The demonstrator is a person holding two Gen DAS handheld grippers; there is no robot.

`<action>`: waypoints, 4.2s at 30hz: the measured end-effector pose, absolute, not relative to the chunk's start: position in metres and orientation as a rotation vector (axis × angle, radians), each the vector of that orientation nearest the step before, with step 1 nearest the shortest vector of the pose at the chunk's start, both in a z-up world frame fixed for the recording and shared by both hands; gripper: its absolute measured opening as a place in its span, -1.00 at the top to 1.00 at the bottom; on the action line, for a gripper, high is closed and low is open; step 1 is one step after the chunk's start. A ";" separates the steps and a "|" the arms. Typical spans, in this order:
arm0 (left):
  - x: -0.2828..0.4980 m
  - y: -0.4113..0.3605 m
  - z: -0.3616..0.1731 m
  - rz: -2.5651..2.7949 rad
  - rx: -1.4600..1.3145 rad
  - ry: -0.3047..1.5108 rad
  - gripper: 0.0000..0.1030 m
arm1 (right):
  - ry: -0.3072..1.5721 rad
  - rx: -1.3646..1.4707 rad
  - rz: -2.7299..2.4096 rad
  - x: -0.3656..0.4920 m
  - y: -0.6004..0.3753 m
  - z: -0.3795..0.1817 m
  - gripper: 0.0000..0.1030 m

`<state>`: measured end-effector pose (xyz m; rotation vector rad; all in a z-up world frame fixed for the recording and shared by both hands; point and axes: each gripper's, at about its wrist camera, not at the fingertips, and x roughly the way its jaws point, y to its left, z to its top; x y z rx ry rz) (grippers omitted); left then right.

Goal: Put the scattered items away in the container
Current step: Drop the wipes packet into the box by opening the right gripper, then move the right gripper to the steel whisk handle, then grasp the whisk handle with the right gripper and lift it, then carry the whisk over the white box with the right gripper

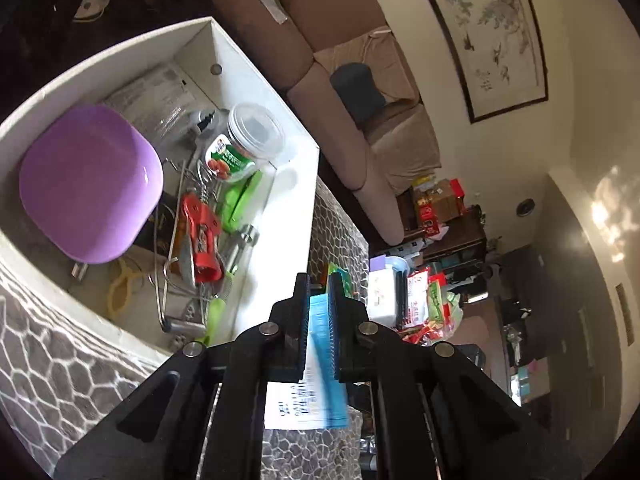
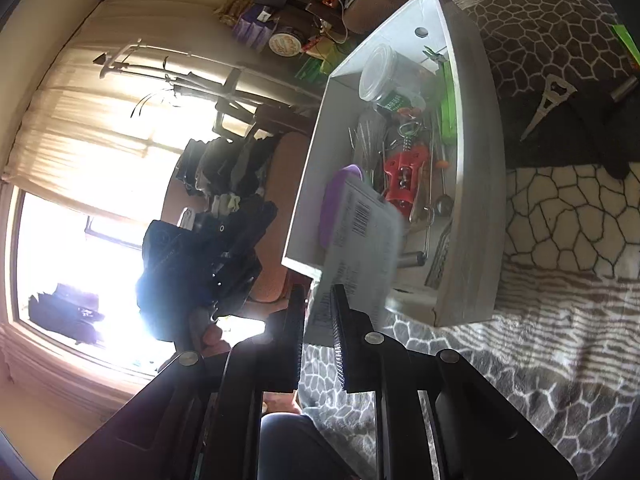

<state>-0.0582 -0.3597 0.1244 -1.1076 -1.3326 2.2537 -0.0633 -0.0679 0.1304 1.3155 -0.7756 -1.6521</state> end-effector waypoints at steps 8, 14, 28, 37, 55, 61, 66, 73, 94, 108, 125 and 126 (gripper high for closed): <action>-0.056 -0.377 0.120 2.329 -1.220 -1.142 0.85 | -0.587 1.349 -1.779 -0.104 -0.117 0.136 0.68; -0.050 -0.360 0.094 2.270 -1.259 -1.176 0.15 | -0.219 1.417 -1.971 -0.106 -0.127 0.147 0.08; -0.055 -0.235 0.127 2.257 -1.312 -0.944 -0.99 | -0.423 1.394 -2.189 -0.091 0.042 0.173 -0.59; -0.087 -0.124 0.121 2.150 -1.372 -0.835 -0.99 | -0.646 1.382 -2.322 -0.098 0.180 0.161 -0.59; -0.189 -0.016 0.029 2.106 -1.580 -0.783 -0.99 | -0.660 1.494 -2.422 -0.176 0.253 0.052 -0.51; -0.198 -0.003 0.013 2.097 -1.606 -0.773 -0.99 | -0.614 1.532 -2.439 -0.199 0.249 0.031 -0.19; -0.197 0.007 0.010 2.113 -1.611 -0.702 -0.99 | -0.626 1.535 -2.444 -0.201 0.252 0.025 0.15; -0.206 0.030 0.010 2.136 -1.621 -0.627 -0.99 | -0.644 1.419 -2.491 -0.179 0.264 0.049 0.15; -0.096 0.053 0.095 2.267 -1.141 -0.129 -0.99 | -0.707 1.187 -2.338 -0.120 0.239 0.166 0.34; -0.075 0.022 0.142 2.229 -1.049 -0.176 0.69 | -0.420 1.124 -2.297 -0.068 0.153 0.239 0.44; -0.014 -0.176 0.242 2.403 -1.010 -0.142 0.69 | -0.333 0.980 -2.101 -0.054 -0.030 0.288 -0.43; -0.014 -0.187 0.246 2.414 -1.021 -0.105 0.69 | -0.326 0.986 -2.086 -0.057 -0.045 0.288 -0.43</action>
